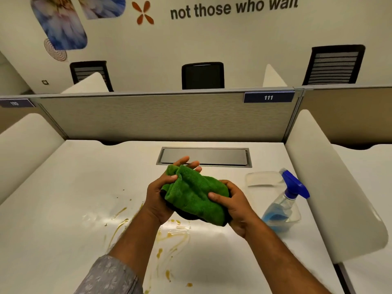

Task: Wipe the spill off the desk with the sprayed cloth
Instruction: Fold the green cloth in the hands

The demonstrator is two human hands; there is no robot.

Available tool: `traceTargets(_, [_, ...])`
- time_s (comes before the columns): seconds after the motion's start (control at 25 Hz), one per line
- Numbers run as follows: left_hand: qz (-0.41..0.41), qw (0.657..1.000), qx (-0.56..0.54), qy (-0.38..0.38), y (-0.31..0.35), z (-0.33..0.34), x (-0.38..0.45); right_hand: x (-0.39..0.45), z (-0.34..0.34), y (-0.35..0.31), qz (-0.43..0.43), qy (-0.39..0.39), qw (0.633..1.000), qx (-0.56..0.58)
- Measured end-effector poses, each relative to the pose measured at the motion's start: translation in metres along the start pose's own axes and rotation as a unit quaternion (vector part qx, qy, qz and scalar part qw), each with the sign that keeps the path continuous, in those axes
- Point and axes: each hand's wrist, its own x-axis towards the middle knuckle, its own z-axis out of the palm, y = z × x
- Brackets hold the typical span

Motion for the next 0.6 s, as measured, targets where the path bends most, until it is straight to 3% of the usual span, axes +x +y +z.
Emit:
traceTargets(0.2, [0.039, 0.998, 0.006, -0.050, 0.010, 0.018, 0.003, -0.001, 0.004, 0.005, 0.069, -0.065, 0.995, 0.015])
traceTargets(0.36, [0.037, 0.996, -0.040, -0.070, 0.010, 0.023, 0.003, -0.005, -0.009, -0.002, 0.037, -0.067, 0.995, -0.061])
traceTargets(0.6, [0.038, 0.991, -0.096, -0.088, 0.006, 0.022, 0.011, -0.029, -0.029, 0.004, -0.047, 0.021, 0.975, -0.216])
